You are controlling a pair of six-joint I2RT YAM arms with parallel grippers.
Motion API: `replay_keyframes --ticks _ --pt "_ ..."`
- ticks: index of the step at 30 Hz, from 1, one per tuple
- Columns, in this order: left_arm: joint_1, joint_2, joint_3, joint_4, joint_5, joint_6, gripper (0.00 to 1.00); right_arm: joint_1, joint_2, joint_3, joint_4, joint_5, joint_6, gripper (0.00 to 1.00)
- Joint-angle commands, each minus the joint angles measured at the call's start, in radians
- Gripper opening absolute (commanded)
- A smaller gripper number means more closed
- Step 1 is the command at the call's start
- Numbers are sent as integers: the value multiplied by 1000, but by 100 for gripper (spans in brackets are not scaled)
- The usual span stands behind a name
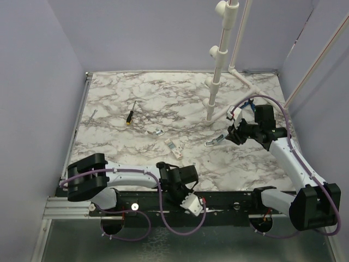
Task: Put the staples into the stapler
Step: Pick up the staple from the center of the board.
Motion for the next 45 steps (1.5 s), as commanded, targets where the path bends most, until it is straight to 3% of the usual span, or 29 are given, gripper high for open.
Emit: replay_keyframes --ticks 1,13,24,31,38,45 --pt "-37 10 -29 37 -87 -34 45 4 10 -14 12 25 -14 37" --pt "-72 18 -57 65 -152 -32 33 4 18 -12 9 25 -14 37" --pt "-74 3 -57 66 -171 -32 15 4 23 -12 11 24 -15 37" --pt "-69 -20 6 30 -199 -37 9 5 24 -12 9 25 -17 37" --pt "40 -37 106 -13 -205 12 10 4 25 -9 13 23 -18 37" --pt "239 91 218 -13 -111 59 13 4 18 -11 12 26 -17 37"
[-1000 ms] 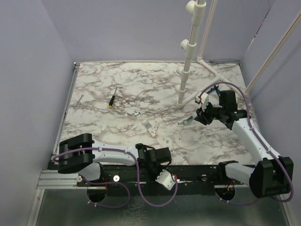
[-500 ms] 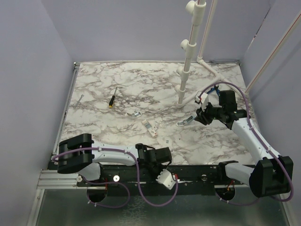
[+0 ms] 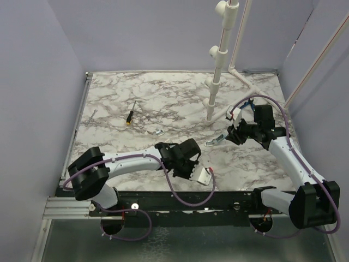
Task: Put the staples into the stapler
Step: Pick up the staple from the center of the board, then place the staple at the center of the board.
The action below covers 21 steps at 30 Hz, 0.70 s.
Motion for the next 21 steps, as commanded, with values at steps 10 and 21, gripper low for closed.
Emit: replay_keyframes --ticks 10,21 --pt "130 252 143 8 47 17 18 4 -1 -14 8 18 -17 37" --pt "158 233 107 21 76 16 47 4 -1 -17 7 22 -24 37"
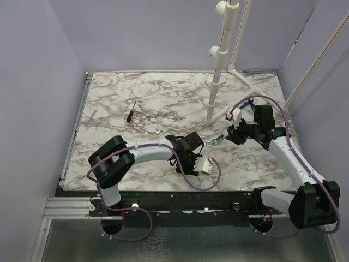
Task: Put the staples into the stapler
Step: Place the staple at the center of the board.
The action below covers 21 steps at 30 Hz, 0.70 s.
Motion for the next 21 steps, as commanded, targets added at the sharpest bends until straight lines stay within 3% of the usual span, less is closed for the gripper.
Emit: replay_keyframes --ticks 1,5,11,21 --pt "18 -34 -30 9 54 30 48 5 -1 -17 7 15 -15 37" --pt "42 -58 -65 9 80 75 46 5 1 -17 6 15 -15 37" --pt "67 -44 -76 16 105 89 36 4 5 -15 5 16 -15 37" --pt "67 -42 -100 48 143 51 39 4 5 -16 6 17 -15 37"
